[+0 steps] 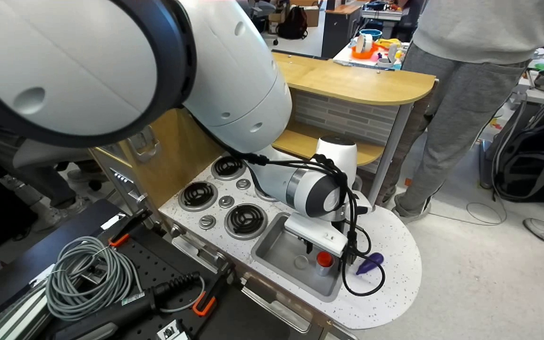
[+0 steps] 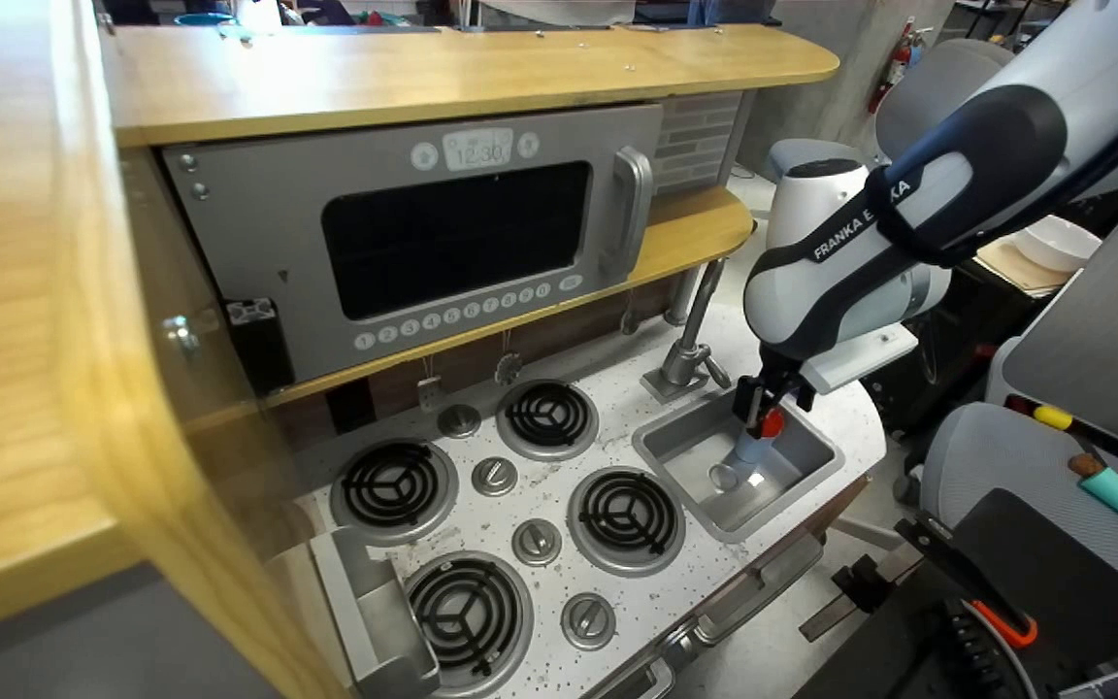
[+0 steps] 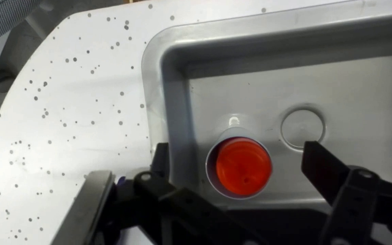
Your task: Pick up the sauce bottle from the light blue cup and put it in the sink.
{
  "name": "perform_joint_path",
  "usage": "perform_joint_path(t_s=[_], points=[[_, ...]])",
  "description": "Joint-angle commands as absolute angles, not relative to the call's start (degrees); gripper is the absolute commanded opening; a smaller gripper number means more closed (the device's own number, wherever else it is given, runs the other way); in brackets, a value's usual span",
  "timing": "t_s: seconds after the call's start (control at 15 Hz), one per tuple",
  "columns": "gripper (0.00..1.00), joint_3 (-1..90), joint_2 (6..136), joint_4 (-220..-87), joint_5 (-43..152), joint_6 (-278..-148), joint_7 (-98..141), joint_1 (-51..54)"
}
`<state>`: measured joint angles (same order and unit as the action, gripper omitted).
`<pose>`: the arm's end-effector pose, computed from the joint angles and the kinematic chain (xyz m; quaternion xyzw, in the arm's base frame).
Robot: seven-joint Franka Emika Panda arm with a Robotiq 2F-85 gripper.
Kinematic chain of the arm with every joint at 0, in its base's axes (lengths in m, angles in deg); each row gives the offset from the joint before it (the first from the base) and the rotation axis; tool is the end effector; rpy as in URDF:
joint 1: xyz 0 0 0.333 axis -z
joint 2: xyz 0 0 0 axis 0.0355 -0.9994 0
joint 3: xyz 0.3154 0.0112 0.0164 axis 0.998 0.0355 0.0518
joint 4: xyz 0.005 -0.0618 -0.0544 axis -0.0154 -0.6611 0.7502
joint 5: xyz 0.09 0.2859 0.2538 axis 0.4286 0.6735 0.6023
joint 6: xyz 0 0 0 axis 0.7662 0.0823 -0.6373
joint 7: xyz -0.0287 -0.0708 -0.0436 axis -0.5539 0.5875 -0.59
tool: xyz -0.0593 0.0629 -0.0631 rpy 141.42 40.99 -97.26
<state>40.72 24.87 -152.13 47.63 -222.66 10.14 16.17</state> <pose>0.5927 -0.2346 -0.0124 0.9906 -0.0350 -0.1014 0.0844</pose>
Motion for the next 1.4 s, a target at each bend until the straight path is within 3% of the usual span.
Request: perform_joint_path(t_s=[0.0,0.47,0.53,1.33], points=[[0.71,41.5,23.0,-149.1,49.0,-221.1,8.5,16.7],[0.18,41.4,23.7,-149.4,48.9,-221.0,8.4,16.6],[0.14,41.3,23.9,-149.6,48.8,-221.0,8.3,16.6],[0.14,41.2,35.8,-161.6,48.8,-220.9,5.9,18.0]])
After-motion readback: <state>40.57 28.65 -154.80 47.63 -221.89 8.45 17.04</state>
